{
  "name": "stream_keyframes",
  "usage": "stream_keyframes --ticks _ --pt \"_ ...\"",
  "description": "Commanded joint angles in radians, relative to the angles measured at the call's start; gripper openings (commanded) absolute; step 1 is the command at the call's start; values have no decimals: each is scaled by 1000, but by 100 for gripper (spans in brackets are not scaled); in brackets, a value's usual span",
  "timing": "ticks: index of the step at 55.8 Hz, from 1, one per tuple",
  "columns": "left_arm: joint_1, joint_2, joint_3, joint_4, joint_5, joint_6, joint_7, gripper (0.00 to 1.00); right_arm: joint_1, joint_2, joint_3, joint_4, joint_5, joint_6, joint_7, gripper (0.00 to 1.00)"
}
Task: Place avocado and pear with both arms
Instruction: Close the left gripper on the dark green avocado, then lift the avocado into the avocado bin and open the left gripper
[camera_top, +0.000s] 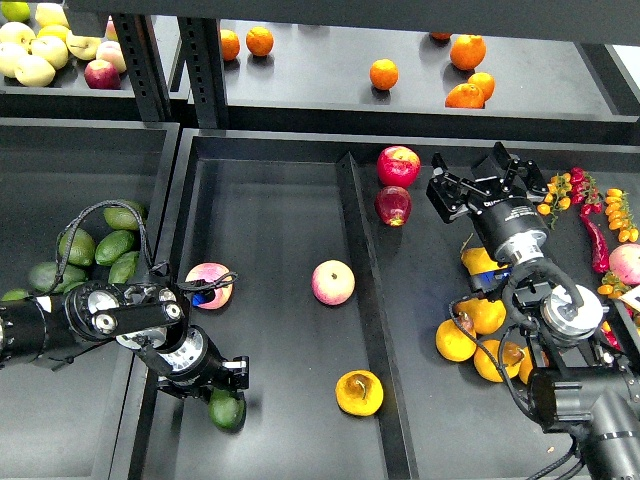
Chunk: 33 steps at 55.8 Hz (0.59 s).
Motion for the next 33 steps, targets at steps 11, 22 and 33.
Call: stream_keyframes --ticks 11,22,33 --pt "-215 145 -19 -11 -184 0 0 10 -9 0 -1 7 0 0 0 100" --pt "-283 257 -39 22 -229 0 0 11 -10 0 -1 7 2 0 0 100" --pt "-261 389 -39 72 -232 0 0 11 -10 0 -2 7 2 0 0 100"
